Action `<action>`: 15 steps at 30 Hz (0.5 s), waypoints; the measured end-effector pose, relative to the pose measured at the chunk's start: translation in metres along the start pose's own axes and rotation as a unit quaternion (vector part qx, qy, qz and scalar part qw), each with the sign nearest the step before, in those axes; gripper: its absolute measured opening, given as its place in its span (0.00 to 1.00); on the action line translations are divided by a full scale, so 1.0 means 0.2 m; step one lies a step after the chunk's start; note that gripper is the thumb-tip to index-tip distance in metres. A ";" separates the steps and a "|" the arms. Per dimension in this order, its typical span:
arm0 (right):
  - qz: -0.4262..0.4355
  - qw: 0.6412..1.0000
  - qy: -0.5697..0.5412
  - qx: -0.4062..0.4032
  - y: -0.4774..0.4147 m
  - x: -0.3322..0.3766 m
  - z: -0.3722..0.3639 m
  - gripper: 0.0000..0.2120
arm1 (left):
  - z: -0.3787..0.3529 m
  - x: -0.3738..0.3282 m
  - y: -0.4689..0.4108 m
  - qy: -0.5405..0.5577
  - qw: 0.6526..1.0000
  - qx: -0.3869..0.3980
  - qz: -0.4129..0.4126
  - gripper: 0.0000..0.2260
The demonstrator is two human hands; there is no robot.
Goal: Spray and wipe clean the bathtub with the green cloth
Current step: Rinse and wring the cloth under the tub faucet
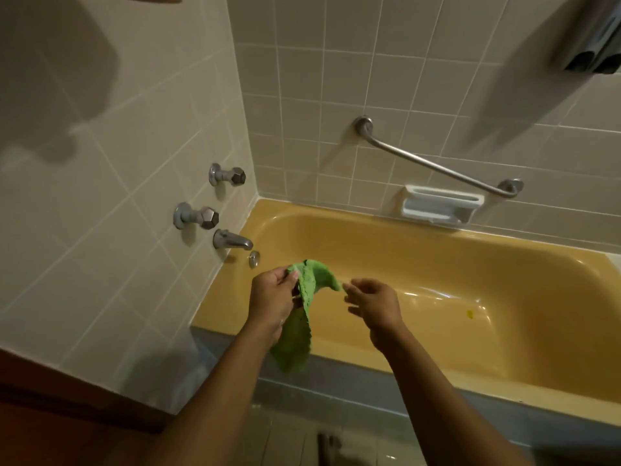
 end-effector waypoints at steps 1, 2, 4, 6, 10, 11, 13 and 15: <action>-0.005 0.998 -0.001 0.057 -0.04 0.03 -0.05 0.09 | 0.01 -0.01 -0.05 0.004 1.000 0.001 0.010 0.09; 0.000 0.993 0.015 0.121 -0.08 0.05 -0.10 0.07 | 0.02 -0.02 -0.11 0.008 1.000 0.005 0.019 0.09; 0.018 0.970 0.083 0.226 -0.21 0.07 -0.18 0.07 | 0.03 -0.03 -0.23 0.027 0.999 0.008 0.034 0.09; 0.039 0.958 0.155 0.240 -0.36 0.08 -0.25 0.06 | 0.05 -0.05 -0.34 0.040 0.998 0.000 0.042 0.10; 0.077 0.943 0.270 0.179 -0.67 0.08 -0.33 0.05 | 0.07 -0.05 -0.57 0.047 0.997 -0.018 0.057 0.11; 0.087 0.936 0.290 0.179 -0.74 0.08 -0.35 0.05 | 0.08 -0.04 -0.62 0.049 0.997 -0.024 0.057 0.11; 0.102 0.926 0.312 0.185 -0.86 0.06 -0.37 0.06 | 0.11 -0.02 -0.73 0.055 0.996 -0.037 0.060 0.10; 0.108 0.922 0.319 0.193 -1.00 0.03 -0.39 0.07 | 0.16 0.02 -0.85 0.063 0.995 -0.047 0.066 0.10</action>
Point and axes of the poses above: each hand's wrist, its own y-axis away from the middle knuckle, its own z-axis out of the back of the hand, x = y × z, the point moved 2 cm from there along -y, towards the middle knuckle, and after that the axes turned 11 degrees about x, right-handed, at the moved point
